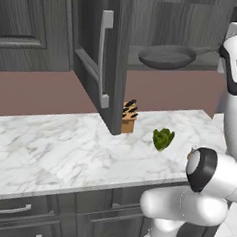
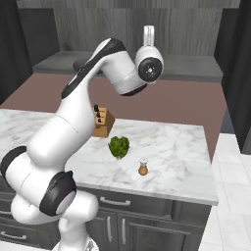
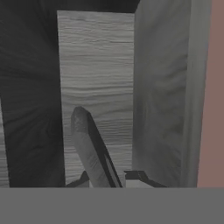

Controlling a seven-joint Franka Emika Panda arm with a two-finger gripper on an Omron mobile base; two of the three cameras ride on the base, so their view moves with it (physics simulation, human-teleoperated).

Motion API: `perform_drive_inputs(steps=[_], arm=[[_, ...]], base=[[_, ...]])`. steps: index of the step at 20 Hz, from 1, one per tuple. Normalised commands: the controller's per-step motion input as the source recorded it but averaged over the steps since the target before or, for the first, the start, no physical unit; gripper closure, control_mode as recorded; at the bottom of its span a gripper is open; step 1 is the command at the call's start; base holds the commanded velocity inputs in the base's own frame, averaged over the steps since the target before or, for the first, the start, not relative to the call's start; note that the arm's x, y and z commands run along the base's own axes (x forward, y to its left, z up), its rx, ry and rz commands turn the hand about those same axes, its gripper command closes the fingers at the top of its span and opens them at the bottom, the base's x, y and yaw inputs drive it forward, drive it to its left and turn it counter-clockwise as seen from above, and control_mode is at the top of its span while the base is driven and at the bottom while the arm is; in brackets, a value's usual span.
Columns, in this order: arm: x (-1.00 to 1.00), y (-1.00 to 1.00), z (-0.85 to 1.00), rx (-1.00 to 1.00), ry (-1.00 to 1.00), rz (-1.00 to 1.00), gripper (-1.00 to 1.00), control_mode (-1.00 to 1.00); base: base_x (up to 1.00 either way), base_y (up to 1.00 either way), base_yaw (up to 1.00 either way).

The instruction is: Pick the pan from the cabinet and place it on the stove. Then turn on the stove burner for the pan.

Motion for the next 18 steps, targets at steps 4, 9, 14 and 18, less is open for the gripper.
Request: perform_drive_inputs(steps=[4,9,14,18], arm=[[-0.37,0.00,-0.08,0.00,0.00,-0.02,1.00,-1.00],[-0.46,0.00,-0.26,0.00,0.02,0.00,1.00,-1.00],[-0.44,0.00,-0.35,0.00,0.03,0.00,1.00,-1.00],[-0.45,0.00,-0.37,0.00,0.03,0.00,1.00,-1.00]], base=[[0.00,0.00,0.00],[0.00,0.00,0.00],[0.00,0.00,0.00],[0.00,0.00,0.00]])
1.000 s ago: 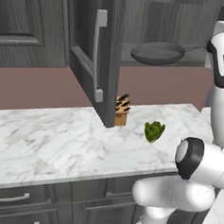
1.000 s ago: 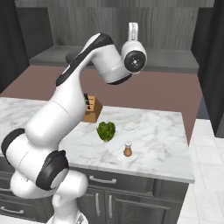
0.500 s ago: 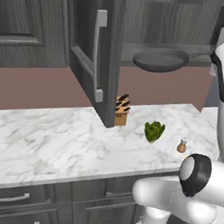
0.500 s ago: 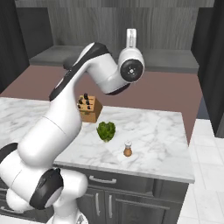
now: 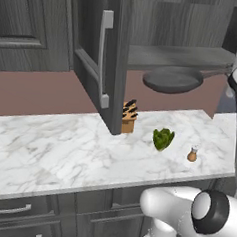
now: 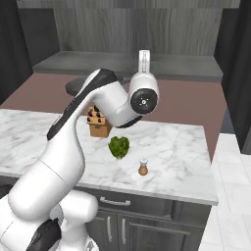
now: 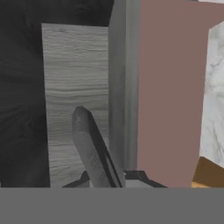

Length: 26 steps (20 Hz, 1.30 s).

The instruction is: Pick the pan from the cabinet and place it on the stove. Then turn on the stove burner for the pan.

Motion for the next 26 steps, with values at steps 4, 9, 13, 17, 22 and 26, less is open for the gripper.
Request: perform_drive_inputs(steps=[4,9,13,17,22,26], arm=[[-0.48,0.00,-0.35,0.00,0.02,0.00,1.00,-1.00],[-0.58,0.00,-0.31,0.03,0.00,0.00,1.00,-1.00],[-0.58,0.00,-0.31,0.02,0.00,0.00,1.00,-1.00],[-0.32,0.02,-0.18,0.00,0.03,0.00,1.00,-1.00],[-0.15,0.07,-0.01,0.00,0.03,0.00,1.00,-1.00],[-0.22,0.02,-0.05,0.00,0.00,0.00,1.00,1.00]], base=[[0.00,0.00,0.00],[0.00,0.00,0.00],[0.00,0.00,0.00],[0.00,0.00,0.00],[0.00,0.00,0.00],[-0.30,0.00,0.00]])
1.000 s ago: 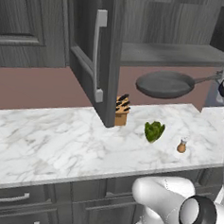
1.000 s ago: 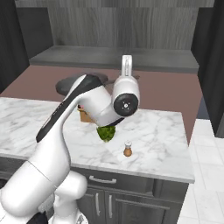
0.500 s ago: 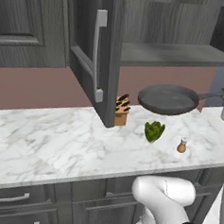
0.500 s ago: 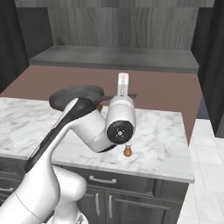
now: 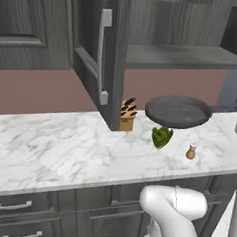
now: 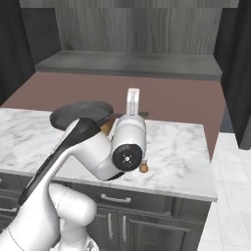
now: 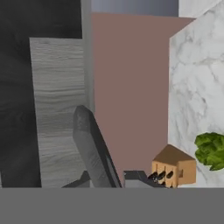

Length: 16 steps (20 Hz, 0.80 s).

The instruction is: Pick the pan from the cabinet and place it on the stove. Then turn on the stove burner for the pan.

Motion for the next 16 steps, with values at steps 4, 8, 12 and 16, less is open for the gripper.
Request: perform_drive_inputs(steps=[4,8,12,16], arm=[[0.00,0.00,0.00,0.00,0.00,0.00,1.00,1.00],[0.00,0.00,0.00,0.00,0.00,0.00,1.00,1.00],[0.00,0.00,0.00,0.00,0.00,0.00,1.00,1.00],[0.00,0.00,0.00,0.00,0.00,0.00,1.00,1.00]], base=[[-0.74,0.04,0.00],[-0.86,0.07,0.00],[-0.88,0.13,0.00],[-0.84,0.26,0.00]])
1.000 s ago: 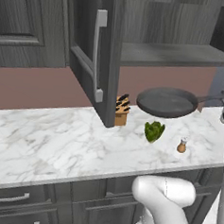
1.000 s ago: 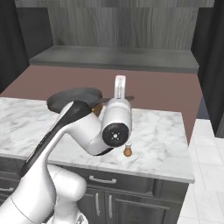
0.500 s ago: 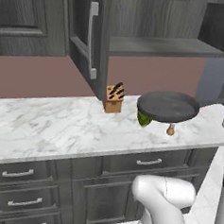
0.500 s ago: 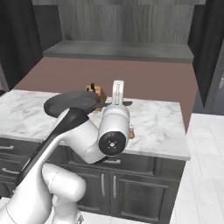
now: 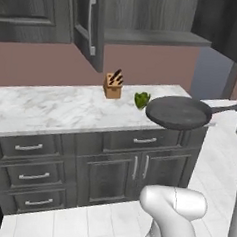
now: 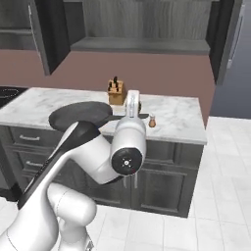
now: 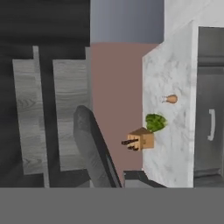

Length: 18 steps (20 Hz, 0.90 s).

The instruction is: Pick the pan from the cabinet and place it on the stove. Then turn on the stove burner for the pan.

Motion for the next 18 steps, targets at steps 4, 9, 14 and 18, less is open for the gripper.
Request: perform_drive_inputs(steps=[4,9,14,18], arm=[[0.00,0.00,0.00,0.00,0.00,0.00,1.00,1.00],[0.00,0.00,0.00,0.00,0.00,0.00,1.00,1.00],[0.00,0.00,0.00,0.00,0.00,0.00,1.00,1.00],[0.00,0.00,0.00,0.00,0.00,0.00,1.00,1.00]], base=[[-0.67,0.70,0.00],[-0.48,0.91,0.00],[-0.38,0.92,0.00],[-0.33,0.89,0.00]])
